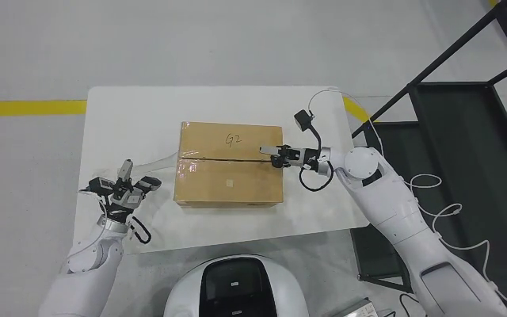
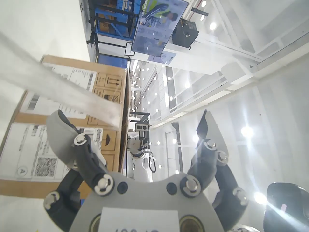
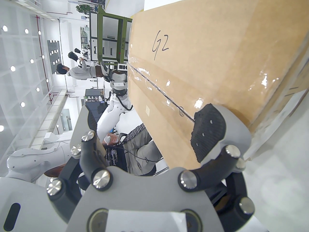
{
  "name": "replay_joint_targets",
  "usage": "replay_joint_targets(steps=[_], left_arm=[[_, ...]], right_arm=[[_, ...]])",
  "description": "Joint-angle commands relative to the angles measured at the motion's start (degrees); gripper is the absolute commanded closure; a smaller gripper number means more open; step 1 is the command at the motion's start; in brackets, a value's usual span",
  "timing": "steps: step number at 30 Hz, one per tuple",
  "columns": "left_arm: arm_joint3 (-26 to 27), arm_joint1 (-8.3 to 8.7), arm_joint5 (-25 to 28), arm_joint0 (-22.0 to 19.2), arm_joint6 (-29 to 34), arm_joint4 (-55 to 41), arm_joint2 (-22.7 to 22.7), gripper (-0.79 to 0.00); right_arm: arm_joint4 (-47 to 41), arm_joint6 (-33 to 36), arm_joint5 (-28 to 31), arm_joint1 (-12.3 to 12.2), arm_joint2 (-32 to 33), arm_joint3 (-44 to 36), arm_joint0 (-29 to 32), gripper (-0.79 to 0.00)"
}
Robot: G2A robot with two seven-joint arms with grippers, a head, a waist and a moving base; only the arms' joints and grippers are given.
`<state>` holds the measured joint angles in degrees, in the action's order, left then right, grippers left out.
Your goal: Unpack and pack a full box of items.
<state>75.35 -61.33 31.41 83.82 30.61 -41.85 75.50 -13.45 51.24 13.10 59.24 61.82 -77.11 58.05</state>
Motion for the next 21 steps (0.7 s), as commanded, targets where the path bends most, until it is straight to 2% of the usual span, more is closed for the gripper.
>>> replay_joint_targets(steps=[1, 14, 21], left_arm=[[-1.55, -0.50, 0.01, -0.86, -0.17, 0.13, -1.59, -0.785], [-10.63, -3.19, -3.58, -8.74, 0.61, -3.04, -7.07, -0.785], [-11.87, -3.67, -1.11, -7.37, 3.34, -3.65, -6.97, -0.785]], right_arm=[[0.00, 0.00, 0.00, 0.00, 0.00, 0.00, 0.00, -0.785], [0.00, 0.00, 0.00, 0.00, 0.00, 0.00, 0.00, -0.785], [0.00, 0.00, 0.00, 0.00, 0.00, 0.00, 0.00, -0.785]])
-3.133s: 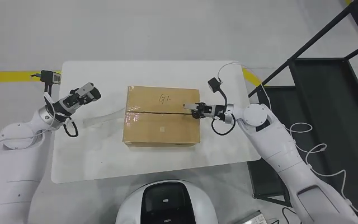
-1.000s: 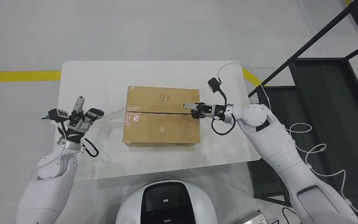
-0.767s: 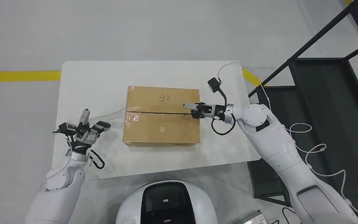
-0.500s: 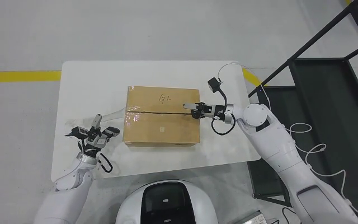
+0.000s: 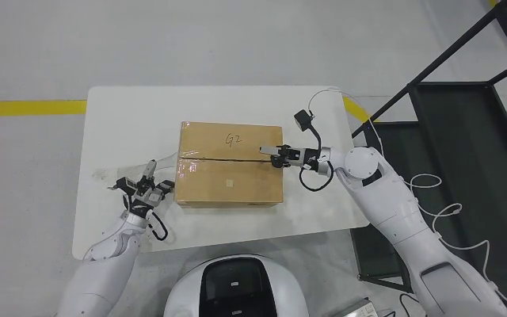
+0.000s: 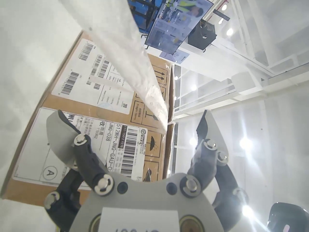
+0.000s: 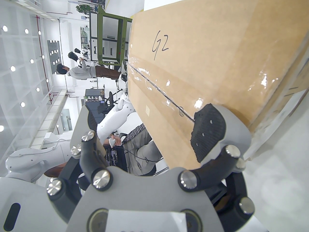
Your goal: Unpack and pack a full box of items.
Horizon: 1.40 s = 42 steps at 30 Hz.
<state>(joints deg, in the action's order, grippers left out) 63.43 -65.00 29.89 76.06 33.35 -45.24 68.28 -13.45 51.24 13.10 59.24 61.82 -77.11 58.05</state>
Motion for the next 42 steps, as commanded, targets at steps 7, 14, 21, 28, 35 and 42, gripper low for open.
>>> replay_joint_targets(steps=[7, 14, 21, 28, 35, 42], left_arm=[[-1.09, -0.57, -1.53, 0.11, 0.63, -3.23, 0.87, -0.785], [-2.34, -1.41, -3.52, -2.16, 1.40, -5.22, 0.59, -0.785], [-2.30, -1.78, -3.46, -2.02, -1.07, -5.39, 1.88, -0.526], [-1.10, -1.84, -3.35, -0.80, -2.95, -5.20, 3.93, -0.391], [0.45, -2.04, -3.12, 0.22, -4.24, -4.31, 5.12, -0.385], [1.86, -2.19, -3.21, 1.10, -5.57, -2.83, 6.29, -0.320]], right_arm=[[0.00, 0.00, 0.00, 0.00, 0.00, 0.00, 0.00, -0.785], [0.00, 0.00, 0.00, 0.00, 0.00, 0.00, 0.00, -0.785], [0.00, 0.00, 0.00, 0.00, 0.00, 0.00, 0.00, -0.785], [0.00, 0.00, 0.00, 0.00, 0.00, 0.00, 0.00, -0.785], [0.00, 0.00, 0.00, 0.00, 0.00, 0.00, 0.00, -0.785], [0.00, 0.00, 0.00, 0.00, 0.00, 0.00, 0.00, -0.785]])
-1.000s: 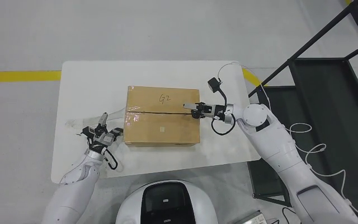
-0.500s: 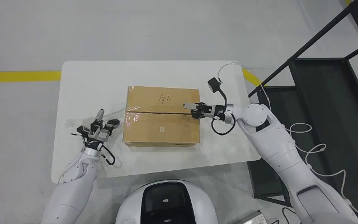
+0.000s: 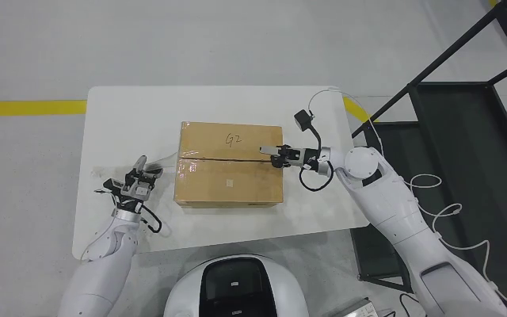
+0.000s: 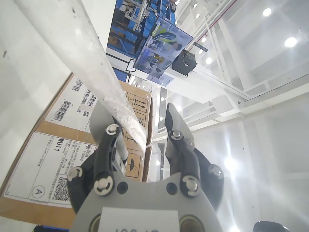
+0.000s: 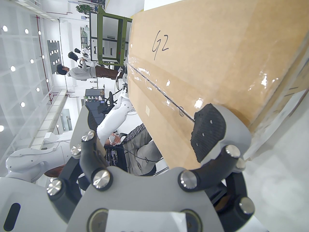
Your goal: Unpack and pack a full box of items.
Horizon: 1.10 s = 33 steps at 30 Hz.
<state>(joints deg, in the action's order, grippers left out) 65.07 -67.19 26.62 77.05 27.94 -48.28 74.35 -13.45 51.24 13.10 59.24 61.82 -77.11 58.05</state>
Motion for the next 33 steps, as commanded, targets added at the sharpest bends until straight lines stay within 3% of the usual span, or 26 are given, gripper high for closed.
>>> replay_joint_targets(steps=[1, 8, 15, 23, 33], left_arm=[[0.49, -0.01, 0.13, 0.26, -0.34, 0.42, 0.47, -0.299], [2.77, -0.19, 0.63, 1.02, -1.27, 1.32, 1.68, 0.000], [7.12, -0.32, 3.69, 2.34, -1.62, 4.33, 2.79, 0.000], [13.64, -0.36, 2.89, 3.91, -3.29, 11.33, 2.87, 0.000], [15.31, -0.92, 2.98, 2.72, -5.40, 20.08, 0.72, 0.000]], right_arm=[[0.00, 0.00, 0.00, 0.00, 0.00, 0.00, 0.00, -0.785], [0.00, 0.00, 0.00, 0.00, 0.00, 0.00, 0.00, -0.785], [0.00, 0.00, 0.00, 0.00, 0.00, 0.00, 0.00, -0.785], [0.00, 0.00, 0.00, 0.00, 0.00, 0.00, 0.00, -0.785], [0.00, 0.00, 0.00, 0.00, 0.00, 0.00, 0.00, -0.785]])
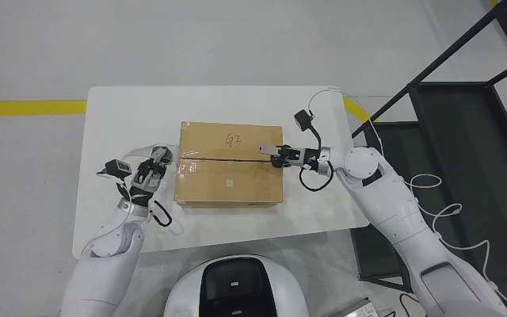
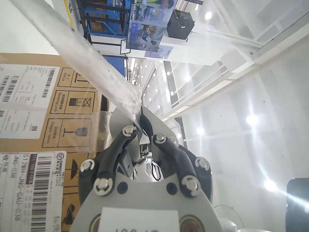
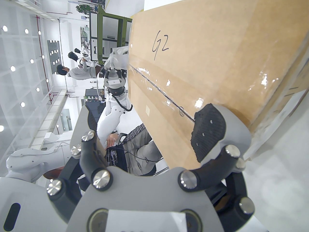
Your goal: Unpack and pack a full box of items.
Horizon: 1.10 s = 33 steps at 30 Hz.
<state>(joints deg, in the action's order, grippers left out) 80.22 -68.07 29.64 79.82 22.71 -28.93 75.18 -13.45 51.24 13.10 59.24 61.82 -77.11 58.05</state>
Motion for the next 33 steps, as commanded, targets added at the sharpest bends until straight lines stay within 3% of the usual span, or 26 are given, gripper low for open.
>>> replay_joint_targets(steps=[1, 27, 28, 30, 33], left_arm=[[0.34, -0.08, -0.12, -0.10, -0.31, 1.40, -0.24, 0.000], [6.53, -0.21, -4.99, 0.35, -7.55, 34.14, -2.97, 0.000], [6.85, -0.22, -5.02, 0.47, -8.09, 35.13, -3.04, -0.185], [7.46, -0.28, -5.02, 0.78, -8.85, 36.10, -3.23, -0.785], [8.24, -0.33, -5.02, 1.14, -9.52, 36.90, -3.25, -0.785]], right_arm=[[0.00, 0.00, 0.00, 0.00, 0.00, 0.00, 0.00, -0.785], [0.00, 0.00, 0.00, 0.00, 0.00, 0.00, 0.00, -0.785], [0.00, 0.00, 0.00, 0.00, 0.00, 0.00, 0.00, -0.785], [0.00, 0.00, 0.00, 0.00, 0.00, 0.00, 0.00, -0.785], [0.00, 0.00, 0.00, 0.00, 0.00, 0.00, 0.00, -0.785]])
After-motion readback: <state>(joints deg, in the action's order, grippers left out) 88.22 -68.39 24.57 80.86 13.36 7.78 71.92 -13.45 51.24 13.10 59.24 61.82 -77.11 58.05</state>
